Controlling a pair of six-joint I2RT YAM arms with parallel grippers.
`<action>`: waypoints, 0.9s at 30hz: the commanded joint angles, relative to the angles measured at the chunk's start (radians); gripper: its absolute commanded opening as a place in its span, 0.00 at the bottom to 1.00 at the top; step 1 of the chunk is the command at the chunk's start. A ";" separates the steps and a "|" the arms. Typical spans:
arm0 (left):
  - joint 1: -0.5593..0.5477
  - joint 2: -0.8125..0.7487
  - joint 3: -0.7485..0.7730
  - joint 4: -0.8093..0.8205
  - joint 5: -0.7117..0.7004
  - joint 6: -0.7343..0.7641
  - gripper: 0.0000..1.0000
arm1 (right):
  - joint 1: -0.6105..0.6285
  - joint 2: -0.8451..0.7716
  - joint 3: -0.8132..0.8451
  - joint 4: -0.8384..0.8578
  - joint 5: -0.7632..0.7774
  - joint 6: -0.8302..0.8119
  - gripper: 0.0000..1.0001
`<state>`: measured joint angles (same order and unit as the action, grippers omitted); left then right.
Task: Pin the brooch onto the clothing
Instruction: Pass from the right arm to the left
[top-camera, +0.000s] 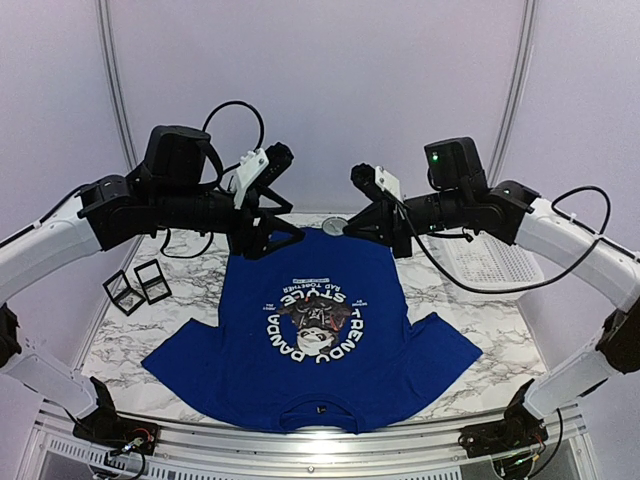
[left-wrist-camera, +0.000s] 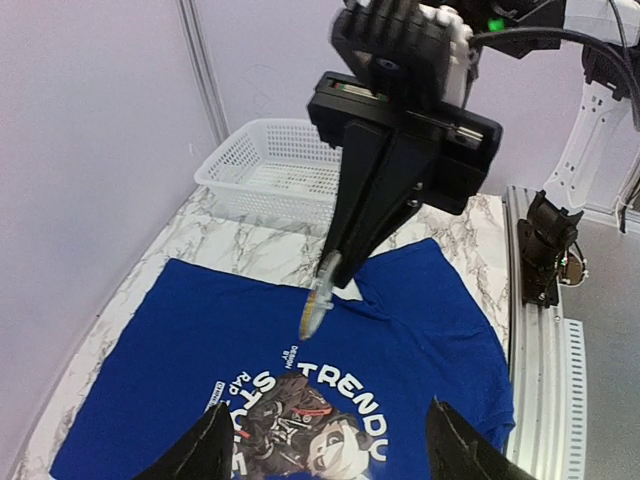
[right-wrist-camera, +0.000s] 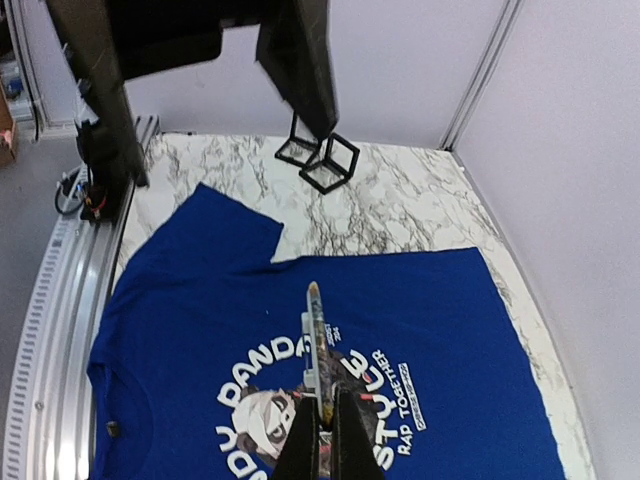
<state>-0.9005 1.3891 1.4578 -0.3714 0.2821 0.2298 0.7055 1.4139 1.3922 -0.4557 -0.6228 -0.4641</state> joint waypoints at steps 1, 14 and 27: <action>-0.015 -0.017 -0.006 0.011 -0.036 0.094 0.68 | 0.046 -0.058 0.079 -0.201 0.150 -0.187 0.00; -0.097 0.088 0.062 0.073 -0.003 0.173 0.42 | 0.101 -0.118 0.084 -0.140 0.127 -0.205 0.00; -0.098 0.097 0.058 0.149 -0.059 0.146 0.32 | 0.101 -0.114 0.057 -0.136 0.101 -0.205 0.00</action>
<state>-0.9951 1.4784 1.4902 -0.2729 0.2340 0.3820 0.7986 1.3117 1.4536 -0.6151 -0.4957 -0.6636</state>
